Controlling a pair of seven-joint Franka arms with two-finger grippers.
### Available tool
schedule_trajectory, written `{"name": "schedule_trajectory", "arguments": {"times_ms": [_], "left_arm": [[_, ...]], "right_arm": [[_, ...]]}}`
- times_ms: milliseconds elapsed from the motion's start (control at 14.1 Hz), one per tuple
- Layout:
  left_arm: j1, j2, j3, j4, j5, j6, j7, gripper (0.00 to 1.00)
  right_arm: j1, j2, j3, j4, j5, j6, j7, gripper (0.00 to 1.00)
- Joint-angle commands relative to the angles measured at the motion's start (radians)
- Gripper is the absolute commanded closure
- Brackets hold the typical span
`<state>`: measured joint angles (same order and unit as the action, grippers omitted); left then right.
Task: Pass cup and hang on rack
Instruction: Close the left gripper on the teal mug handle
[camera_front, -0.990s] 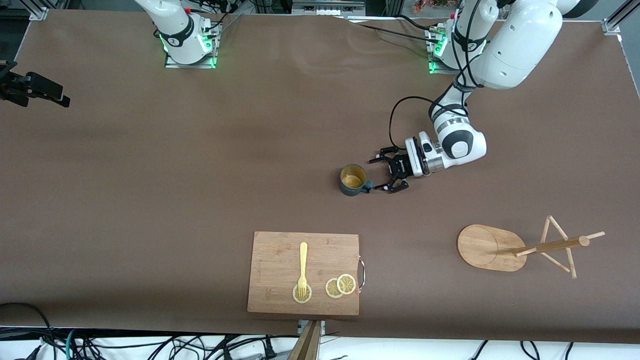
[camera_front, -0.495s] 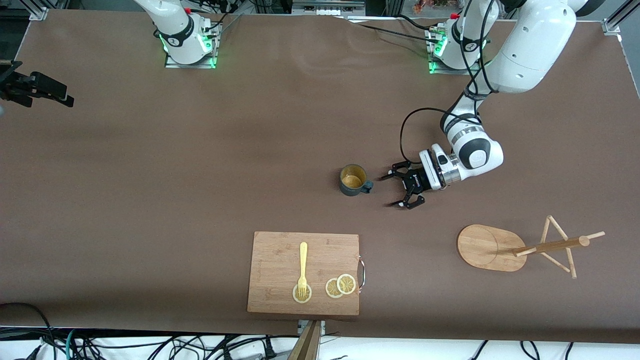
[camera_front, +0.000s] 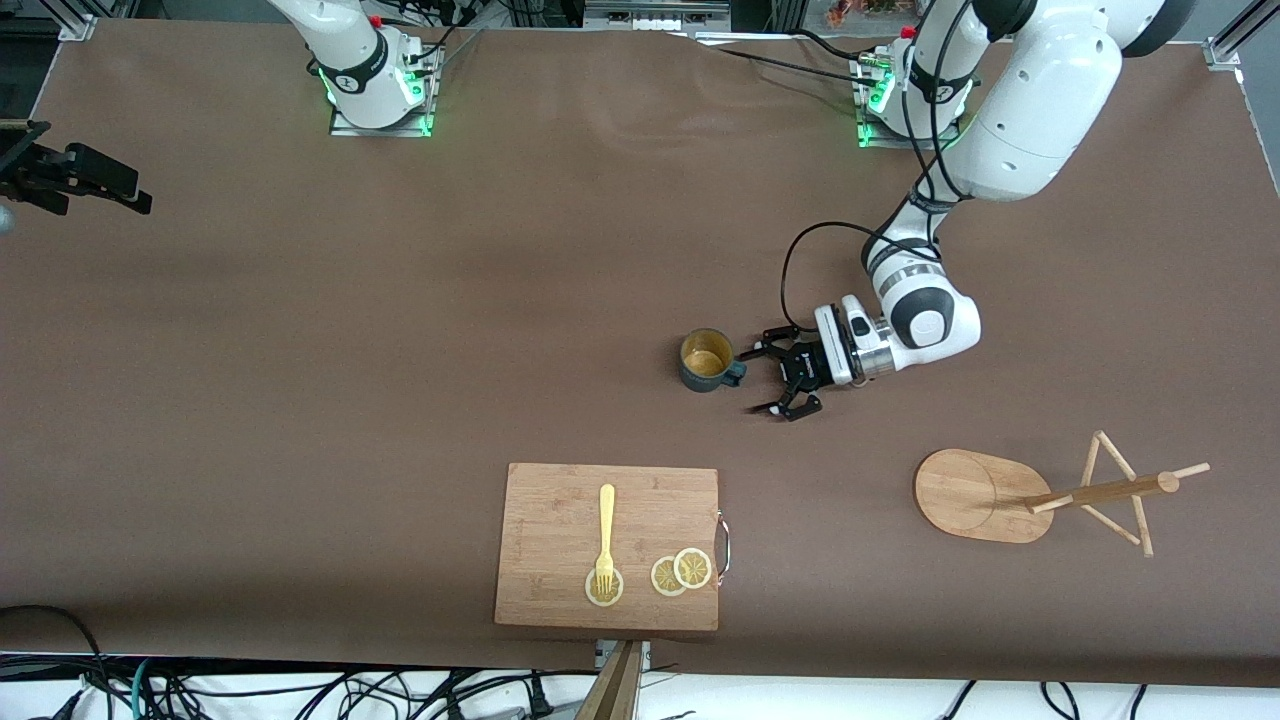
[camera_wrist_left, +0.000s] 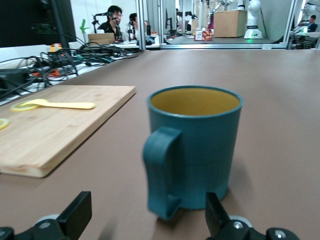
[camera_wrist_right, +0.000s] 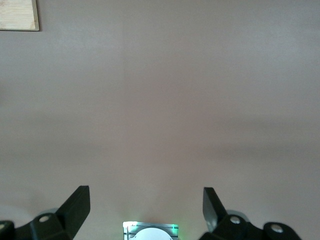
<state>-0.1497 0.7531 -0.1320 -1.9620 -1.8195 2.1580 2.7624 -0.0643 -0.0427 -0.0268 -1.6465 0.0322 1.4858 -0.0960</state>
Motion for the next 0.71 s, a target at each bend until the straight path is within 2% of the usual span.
{"name": "schedule_trajectory", "arguments": {"times_ms": [0,566,636], "left_arm": [[-0.010,0.012,-0.011,0.009,-0.003,0.009,0.140,0.00],[-0.010,0.017,-0.012,-0.020,0.012,0.006,0.146,0.00],[-0.010,0.018,-0.012,-0.018,0.012,0.006,0.155,0.09]], "right_arm": [[0.003,0.007,0.001,0.027,0.015,-0.024,0.004,0.00],[0.003,0.007,0.007,0.028,0.014,-0.019,0.004,0.00],[0.003,0.007,0.007,0.028,0.014,-0.016,0.004,0.00]]}}
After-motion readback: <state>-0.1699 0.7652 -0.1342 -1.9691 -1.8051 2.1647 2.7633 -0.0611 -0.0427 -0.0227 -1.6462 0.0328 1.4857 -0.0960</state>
